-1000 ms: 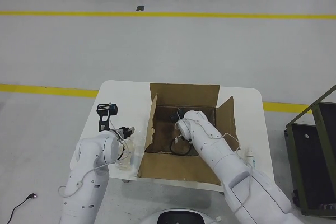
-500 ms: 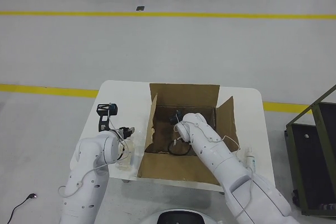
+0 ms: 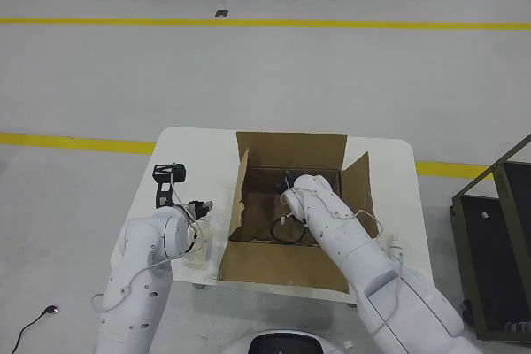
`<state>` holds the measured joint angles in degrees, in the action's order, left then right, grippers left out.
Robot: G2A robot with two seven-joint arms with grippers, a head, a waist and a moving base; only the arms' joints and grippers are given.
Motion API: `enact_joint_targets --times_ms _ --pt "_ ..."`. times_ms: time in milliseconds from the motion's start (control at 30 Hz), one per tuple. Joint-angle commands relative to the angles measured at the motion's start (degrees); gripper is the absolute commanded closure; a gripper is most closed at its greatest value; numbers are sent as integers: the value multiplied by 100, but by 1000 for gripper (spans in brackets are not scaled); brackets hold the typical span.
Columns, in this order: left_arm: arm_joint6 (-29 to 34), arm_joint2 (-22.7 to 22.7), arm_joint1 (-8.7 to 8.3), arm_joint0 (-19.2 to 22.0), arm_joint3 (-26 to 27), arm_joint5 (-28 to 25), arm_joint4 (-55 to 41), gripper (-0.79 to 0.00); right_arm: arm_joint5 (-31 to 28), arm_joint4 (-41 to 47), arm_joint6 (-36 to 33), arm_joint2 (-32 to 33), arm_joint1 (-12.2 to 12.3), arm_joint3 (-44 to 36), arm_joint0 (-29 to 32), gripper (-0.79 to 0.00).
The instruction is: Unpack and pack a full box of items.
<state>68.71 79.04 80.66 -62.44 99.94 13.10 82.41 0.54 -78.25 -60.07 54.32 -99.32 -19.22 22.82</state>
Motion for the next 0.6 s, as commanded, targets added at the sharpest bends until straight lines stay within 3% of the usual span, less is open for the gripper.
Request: enact_joint_targets --times_ms 0,567 --pt "0 0 0 0 0 0 0 -785 -18 30 32 -1 -13 69 -18 -292" --pt "0 0 0 0 0 0 0 -785 -80 190 240 -36 -116 557 -177 -296"
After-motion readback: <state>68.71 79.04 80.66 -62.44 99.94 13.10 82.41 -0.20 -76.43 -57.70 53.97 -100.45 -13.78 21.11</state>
